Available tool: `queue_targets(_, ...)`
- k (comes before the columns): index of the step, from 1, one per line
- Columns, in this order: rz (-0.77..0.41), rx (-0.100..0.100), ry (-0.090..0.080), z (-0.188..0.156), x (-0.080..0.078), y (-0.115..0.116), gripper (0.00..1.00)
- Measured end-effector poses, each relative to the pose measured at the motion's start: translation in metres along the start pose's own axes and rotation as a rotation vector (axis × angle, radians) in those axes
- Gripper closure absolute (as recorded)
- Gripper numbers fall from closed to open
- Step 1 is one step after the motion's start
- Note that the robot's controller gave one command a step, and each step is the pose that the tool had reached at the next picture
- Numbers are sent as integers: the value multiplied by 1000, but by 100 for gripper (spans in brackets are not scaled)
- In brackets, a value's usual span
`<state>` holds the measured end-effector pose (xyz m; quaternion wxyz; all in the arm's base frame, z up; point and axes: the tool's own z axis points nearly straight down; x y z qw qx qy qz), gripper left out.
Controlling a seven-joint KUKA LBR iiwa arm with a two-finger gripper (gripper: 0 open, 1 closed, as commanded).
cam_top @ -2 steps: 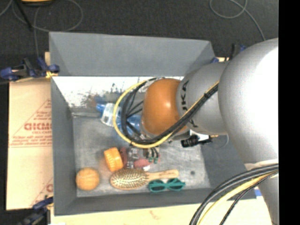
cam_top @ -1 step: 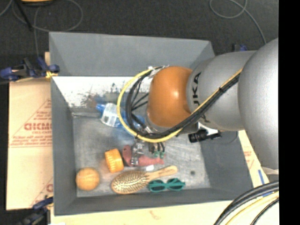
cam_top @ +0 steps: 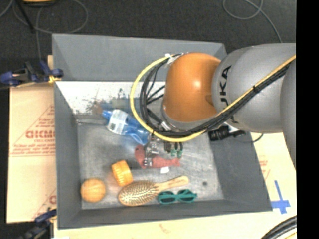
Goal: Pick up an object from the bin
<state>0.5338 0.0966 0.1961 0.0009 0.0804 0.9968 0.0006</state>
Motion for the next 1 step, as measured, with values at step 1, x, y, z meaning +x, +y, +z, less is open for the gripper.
queue_targets(1,-4,-1,-4,-33,0,1,100)
